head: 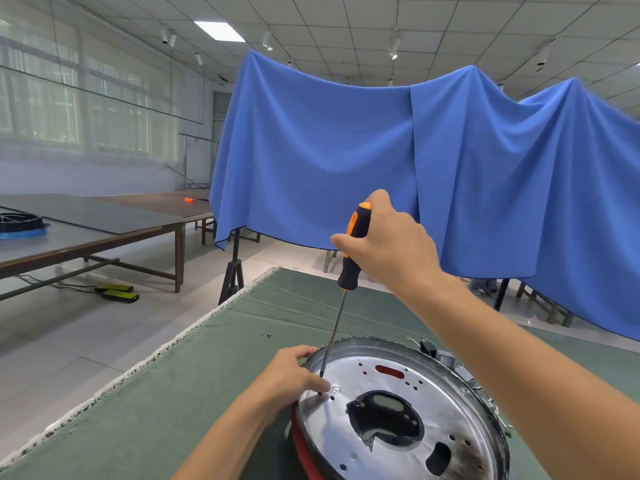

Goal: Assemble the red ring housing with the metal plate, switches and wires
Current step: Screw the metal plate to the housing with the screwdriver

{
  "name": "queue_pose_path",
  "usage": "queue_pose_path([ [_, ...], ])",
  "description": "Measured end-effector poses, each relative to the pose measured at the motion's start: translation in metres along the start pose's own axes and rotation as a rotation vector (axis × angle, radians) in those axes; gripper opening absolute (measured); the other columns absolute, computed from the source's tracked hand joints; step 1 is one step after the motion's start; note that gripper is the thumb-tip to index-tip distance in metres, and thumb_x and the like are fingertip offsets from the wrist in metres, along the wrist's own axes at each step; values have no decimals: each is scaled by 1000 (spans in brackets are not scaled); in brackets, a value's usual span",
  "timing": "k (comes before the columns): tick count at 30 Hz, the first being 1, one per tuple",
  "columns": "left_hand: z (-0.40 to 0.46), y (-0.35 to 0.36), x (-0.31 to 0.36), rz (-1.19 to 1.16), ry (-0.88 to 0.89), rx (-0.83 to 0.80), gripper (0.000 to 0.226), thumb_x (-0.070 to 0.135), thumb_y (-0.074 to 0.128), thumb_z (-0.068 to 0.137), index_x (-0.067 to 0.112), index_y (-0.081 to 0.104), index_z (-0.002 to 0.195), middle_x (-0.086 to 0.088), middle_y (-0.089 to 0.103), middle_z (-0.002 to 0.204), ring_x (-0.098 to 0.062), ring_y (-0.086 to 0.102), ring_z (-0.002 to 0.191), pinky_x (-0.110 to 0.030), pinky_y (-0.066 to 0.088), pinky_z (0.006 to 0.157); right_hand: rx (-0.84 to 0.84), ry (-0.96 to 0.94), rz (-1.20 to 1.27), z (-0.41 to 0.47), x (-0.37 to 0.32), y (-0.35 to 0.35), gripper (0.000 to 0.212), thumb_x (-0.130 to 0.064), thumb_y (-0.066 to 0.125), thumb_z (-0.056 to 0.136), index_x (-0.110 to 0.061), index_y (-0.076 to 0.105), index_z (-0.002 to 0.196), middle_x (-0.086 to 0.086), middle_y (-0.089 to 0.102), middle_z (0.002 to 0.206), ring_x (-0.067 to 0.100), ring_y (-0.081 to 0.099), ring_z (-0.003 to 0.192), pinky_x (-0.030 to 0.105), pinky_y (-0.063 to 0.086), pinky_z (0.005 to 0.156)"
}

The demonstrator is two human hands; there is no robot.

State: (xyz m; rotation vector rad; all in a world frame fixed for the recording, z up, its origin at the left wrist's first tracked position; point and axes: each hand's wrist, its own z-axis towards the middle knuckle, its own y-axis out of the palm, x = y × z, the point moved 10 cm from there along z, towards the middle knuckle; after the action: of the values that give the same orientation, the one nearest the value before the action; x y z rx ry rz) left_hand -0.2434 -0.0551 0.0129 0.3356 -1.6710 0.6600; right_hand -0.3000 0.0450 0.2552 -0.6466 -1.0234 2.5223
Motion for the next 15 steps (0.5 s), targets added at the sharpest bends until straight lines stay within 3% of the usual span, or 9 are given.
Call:
queue_pose_path([
  [3, 3, 0, 3, 97, -25, -3, 44, -3, 76, 69, 19, 64, 105, 5, 68, 82, -5, 62, 68, -10, 43, 49, -100, 109, 338, -15, 14, 26, 33, -38, 63, 79, -17, 45, 97, -1, 65, 75, 25, 66, 53, 35, 52, 58],
  [5, 4, 1, 5, 116, -25, -10, 37, -5, 75, 69, 21, 66, 95, 5, 67, 76, -5, 60, 62, -8, 42, 46, -124, 121, 437, -23, 20, 39, 20, -29, 60, 81, -12, 50, 85, -4, 63, 59, 19, 63, 42, 29, 50, 47],
  [9, 3, 4, 5, 183, -42, -18, 35, -1, 75, 71, 21, 67, 97, 0, 67, 81, -16, 61, 71, -18, 47, 60, -43, 140, 538, -22, 27, 38, 17, -17, 59, 80, -14, 48, 67, -6, 56, 42, 17, 60, 37, 18, 39, 34],
  [13, 5, 4, 5, 208, -39, -23, 37, 1, 74, 73, 19, 68, 105, 6, 63, 72, -10, 58, 61, -12, 38, 41, 4, 135, 561, -23, 26, 37, 18, -16, 58, 79, -13, 47, 64, 1, 61, 51, 18, 58, 37, 19, 39, 33],
  [15, 4, 5, 6, 216, -35, -25, 36, 0, 74, 73, 19, 68, 104, 4, 64, 74, -12, 59, 63, -12, 39, 42, 29, 138, 561, -24, 26, 35, 18, -16, 58, 78, -13, 48, 64, 6, 63, 55, 18, 57, 37, 20, 40, 33],
])
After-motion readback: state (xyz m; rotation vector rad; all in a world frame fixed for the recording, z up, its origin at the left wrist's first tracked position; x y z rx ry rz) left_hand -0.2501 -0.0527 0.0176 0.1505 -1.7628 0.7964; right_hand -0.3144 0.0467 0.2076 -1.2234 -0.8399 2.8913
